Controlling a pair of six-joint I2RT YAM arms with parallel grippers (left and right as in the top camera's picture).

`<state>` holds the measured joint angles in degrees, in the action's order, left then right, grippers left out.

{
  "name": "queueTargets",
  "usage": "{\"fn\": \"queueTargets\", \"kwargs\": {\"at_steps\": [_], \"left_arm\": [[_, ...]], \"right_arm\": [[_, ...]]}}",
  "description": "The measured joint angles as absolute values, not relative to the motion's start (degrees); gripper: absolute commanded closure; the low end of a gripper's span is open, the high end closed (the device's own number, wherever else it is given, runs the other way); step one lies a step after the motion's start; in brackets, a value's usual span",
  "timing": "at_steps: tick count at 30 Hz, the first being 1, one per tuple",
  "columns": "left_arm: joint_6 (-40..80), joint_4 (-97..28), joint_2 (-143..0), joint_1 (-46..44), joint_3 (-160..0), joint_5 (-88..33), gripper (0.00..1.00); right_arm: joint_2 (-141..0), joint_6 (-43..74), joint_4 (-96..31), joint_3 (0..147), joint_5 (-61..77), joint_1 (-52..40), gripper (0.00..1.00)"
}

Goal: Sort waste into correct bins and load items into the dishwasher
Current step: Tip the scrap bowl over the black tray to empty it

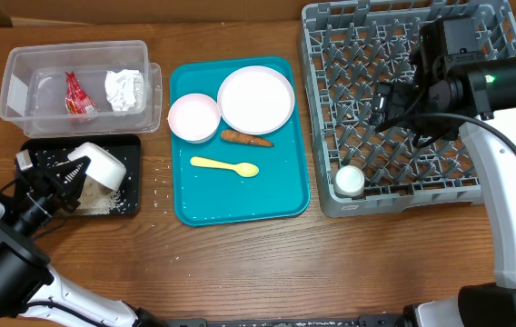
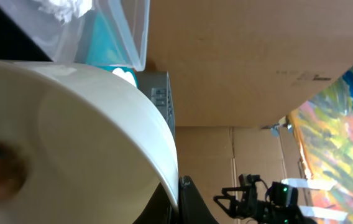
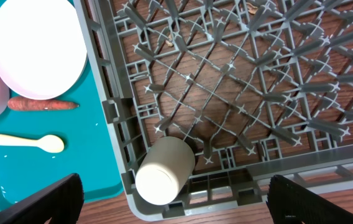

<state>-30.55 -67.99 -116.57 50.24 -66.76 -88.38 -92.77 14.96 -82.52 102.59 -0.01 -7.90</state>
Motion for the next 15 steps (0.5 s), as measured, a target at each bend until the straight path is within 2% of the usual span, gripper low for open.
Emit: {"fn": "queueTargets", "kwargs": {"at_steps": [4,9,15], "left_arm": [[-32.0,-68.0,-116.6,49.9,-68.2,-88.6,0.96],[-35.3,-73.9,-116.2,47.5,-74.6,-88.7,0.96],[-37.6,-82.0,-109.5,38.8,-85.6,-78.9,0.96]], "right_arm": [[-92.8,14.9,-82.6,102.6,0.0,-7.9,0.04],[-92.8,14.9,-82.7,102.6,0.0,-7.9,0.04],[-92.8,14.9,-82.1,102.6,0.2,-7.9,0.04]]}}
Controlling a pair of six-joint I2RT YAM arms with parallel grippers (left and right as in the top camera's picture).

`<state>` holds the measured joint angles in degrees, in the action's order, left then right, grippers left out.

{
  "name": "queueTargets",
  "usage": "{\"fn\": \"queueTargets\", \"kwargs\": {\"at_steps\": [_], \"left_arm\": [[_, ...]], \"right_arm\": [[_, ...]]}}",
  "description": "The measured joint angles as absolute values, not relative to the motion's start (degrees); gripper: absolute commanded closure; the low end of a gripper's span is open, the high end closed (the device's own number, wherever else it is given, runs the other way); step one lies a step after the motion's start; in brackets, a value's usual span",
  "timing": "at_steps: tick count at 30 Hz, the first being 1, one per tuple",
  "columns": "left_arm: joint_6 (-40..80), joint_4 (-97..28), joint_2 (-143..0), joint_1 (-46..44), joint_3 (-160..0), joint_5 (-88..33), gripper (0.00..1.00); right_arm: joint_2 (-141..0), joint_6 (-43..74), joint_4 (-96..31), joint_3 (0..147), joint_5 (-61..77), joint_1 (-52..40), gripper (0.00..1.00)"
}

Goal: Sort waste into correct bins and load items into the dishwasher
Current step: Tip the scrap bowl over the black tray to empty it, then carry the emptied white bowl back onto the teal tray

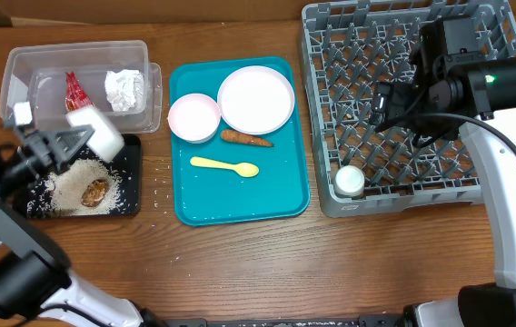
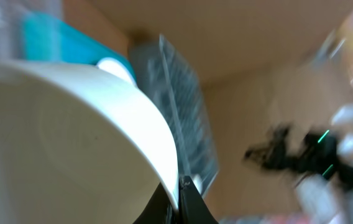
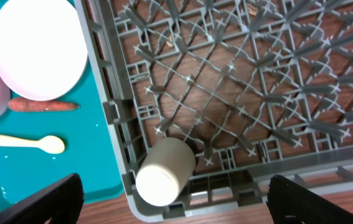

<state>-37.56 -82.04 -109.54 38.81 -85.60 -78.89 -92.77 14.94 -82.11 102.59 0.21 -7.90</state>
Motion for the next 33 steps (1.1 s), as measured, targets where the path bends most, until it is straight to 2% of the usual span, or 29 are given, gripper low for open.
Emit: {"fn": "queueTargets", "kwargs": {"at_steps": [3,7,15,22,23,26,28,30,33], "left_arm": [[-34.8,-80.3,-104.3,30.1,-89.6,-69.6,0.96],[-24.6,-75.3,-99.0,15.1,-91.2,-52.1,0.96],[-7.3,-70.7,-99.9,-13.1,-87.3,-17.4,0.96],[1.7,-64.1,-104.5,-26.1,-80.2,-5.9,0.96],[2.8,-63.3,-105.3,-27.6,-79.5,-4.8,0.94],[5.0,-61.6,-106.8,-30.6,-78.3,-2.0,0.71],[6.2,-60.9,-107.3,-31.6,-78.2,-0.9,0.63],[6.6,-60.0,-107.3,-31.8,-78.2,0.0,0.58],[7.6,-57.9,-107.3,-31.4,-78.2,0.9,0.57]], "right_arm": [[-92.8,15.0,-81.0,102.6,1.4,-7.9,0.04],[-92.8,15.0,-80.0,102.6,2.9,-7.9,0.04],[-92.8,14.9,-80.1,102.6,3.7,-7.9,0.04],[-92.7,14.9,-80.1,102.6,4.1,-7.9,0.04],[-92.8,15.0,-80.1,102.6,4.1,-7.9,0.04],[-92.8,14.6,-80.1,102.6,4.1,-7.9,0.04],[-92.8,14.3,-80.1,102.6,4.1,-7.9,0.04],[-92.8,14.2,-80.1,102.6,4.1,-7.9,0.04],[-92.8,14.0,-80.0,102.6,4.1,-7.9,0.04]]}}
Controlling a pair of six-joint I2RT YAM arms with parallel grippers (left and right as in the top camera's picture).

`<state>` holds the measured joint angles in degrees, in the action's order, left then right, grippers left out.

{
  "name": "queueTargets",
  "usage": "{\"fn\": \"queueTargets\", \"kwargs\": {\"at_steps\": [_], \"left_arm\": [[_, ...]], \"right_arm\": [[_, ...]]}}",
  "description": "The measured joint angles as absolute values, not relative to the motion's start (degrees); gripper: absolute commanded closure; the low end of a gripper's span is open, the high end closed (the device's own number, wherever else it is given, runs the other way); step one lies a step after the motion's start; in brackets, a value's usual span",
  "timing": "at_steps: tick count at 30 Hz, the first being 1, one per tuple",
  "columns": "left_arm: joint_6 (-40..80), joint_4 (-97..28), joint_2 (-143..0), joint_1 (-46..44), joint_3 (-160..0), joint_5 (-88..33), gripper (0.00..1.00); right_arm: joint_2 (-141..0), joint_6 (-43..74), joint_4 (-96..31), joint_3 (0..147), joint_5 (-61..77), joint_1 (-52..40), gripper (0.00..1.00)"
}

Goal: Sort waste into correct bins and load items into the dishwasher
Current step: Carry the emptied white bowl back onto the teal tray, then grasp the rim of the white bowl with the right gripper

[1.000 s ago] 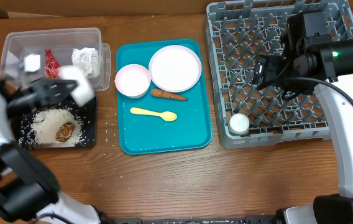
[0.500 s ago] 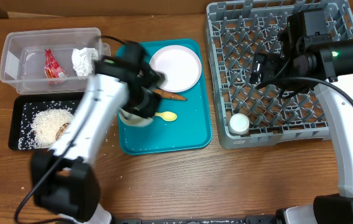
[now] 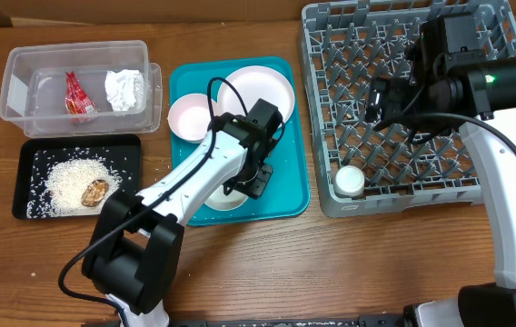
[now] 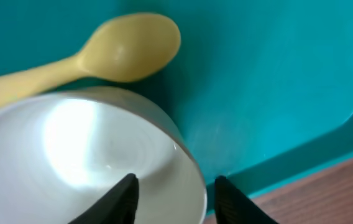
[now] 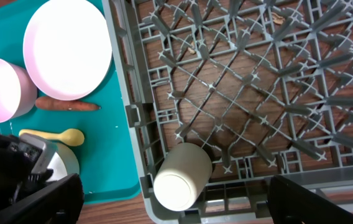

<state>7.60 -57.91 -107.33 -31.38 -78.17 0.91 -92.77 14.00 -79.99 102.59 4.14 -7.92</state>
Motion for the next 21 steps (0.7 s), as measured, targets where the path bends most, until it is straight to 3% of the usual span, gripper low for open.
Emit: {"fn": "queueTargets", "kwargs": {"at_steps": [6,11,17,21], "left_arm": [[9.2,-61.2,-107.5,-25.9,-84.1,-0.3,0.51],[10.3,-64.0,-106.5,-13.9,-97.3,-7.0,0.42],[10.9,-64.1,-103.5,-1.8,-101.6,-13.6,0.43],[10.8,-66.2,-103.4,0.5,-101.6,-14.8,0.44]], "right_arm": [[-92.8,13.7,-75.4,102.6,9.3,-8.0,0.05],[-93.9,13.7,-71.2,102.6,13.3,-12.1,0.05],[-102.3,14.5,-69.6,102.6,14.8,-22.8,0.12],[-109.1,15.0,-69.0,102.3,15.2,-28.8,0.17]]}}
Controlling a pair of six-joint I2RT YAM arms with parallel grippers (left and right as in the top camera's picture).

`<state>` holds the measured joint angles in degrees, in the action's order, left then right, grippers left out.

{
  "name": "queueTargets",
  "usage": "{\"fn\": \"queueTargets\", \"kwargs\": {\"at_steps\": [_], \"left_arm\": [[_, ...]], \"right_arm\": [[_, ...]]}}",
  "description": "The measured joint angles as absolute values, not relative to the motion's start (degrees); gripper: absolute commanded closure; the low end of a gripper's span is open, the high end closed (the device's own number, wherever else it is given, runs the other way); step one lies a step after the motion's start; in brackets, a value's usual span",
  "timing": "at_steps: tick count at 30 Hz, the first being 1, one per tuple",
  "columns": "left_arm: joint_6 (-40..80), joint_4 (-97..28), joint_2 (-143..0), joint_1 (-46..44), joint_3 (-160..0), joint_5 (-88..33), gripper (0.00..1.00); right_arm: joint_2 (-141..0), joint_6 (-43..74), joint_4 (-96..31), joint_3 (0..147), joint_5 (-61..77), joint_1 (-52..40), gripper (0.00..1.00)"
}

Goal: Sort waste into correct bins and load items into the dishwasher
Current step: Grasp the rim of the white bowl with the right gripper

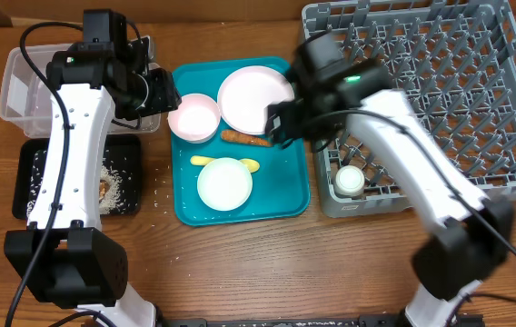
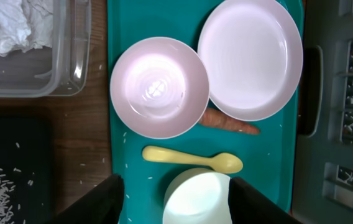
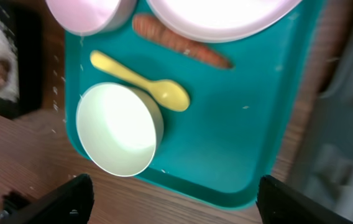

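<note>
An empty white bowl (image 1: 224,183) stands upright on the teal tray (image 1: 290,195), below a yellow spoon (image 1: 213,162), a carrot piece (image 1: 244,138), a pink bowl (image 1: 193,116) and a pink plate (image 1: 256,98). My left gripper (image 1: 156,94) hangs open at the tray's upper left, holding nothing; its wrist view looks down on the white bowl (image 2: 198,196). My right gripper (image 1: 281,118) is open above the tray's right half, with the white bowl (image 3: 119,129) and the spoon (image 3: 142,78) below it. A cream cup (image 1: 350,179) lies in the grey dishwasher rack (image 1: 485,100).
A clear bin (image 1: 22,82) at the back left holds a red wrapper and crumpled paper. In front of it, a black tray (image 1: 35,182) holds rice and a brown food scrap. Some rice grains lie on the wooden table beside the teal tray.
My left gripper was down at the white bowl on the teal tray and is now up by the clear bin. My right arm has moved from over the rack to over the tray.
My left gripper held the white bowl tipped over the black tray, then lifted above it with rice and a scrap left in the tray. Later the bowl stood on the teal tray with the gripper at it. Now the bowl stands free and both grippers are open.
</note>
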<state>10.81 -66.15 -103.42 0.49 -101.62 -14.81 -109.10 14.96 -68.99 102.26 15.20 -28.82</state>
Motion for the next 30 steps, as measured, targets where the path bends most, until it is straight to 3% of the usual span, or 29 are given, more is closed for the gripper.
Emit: {"fn": "queueTargets", "kwargs": {"at_steps": [11,20,23,27,30], "left_arm": [[10.8,-66.7,-103.4,0.3,-101.6,-14.3,0.43],[10.8,-66.7,-103.4,0.3,-101.6,-13.0,0.43],[10.8,-66.7,-103.4,0.3,-101.6,-12.6,0.43],[10.8,-66.7,-103.4,0.3,-101.6,-12.2,0.43],[10.8,-66.7,-103.4,0.3,-101.6,-11.7,0.43]], "right_arm": [[-121.6,17.0,-66.5,101.9,15.0,-39.1,0.38],[-124.2,18.6,-61.3,100.5,13.1,-40.0,0.53],[-124.3,19.4,-59.6,98.7,12.0,-40.0,0.67],[-124.4,19.5,-59.2,97.2,11.1,-39.9,0.96],[-124.4,20.0,-59.0,97.1,10.7,-39.8,0.96]]}}
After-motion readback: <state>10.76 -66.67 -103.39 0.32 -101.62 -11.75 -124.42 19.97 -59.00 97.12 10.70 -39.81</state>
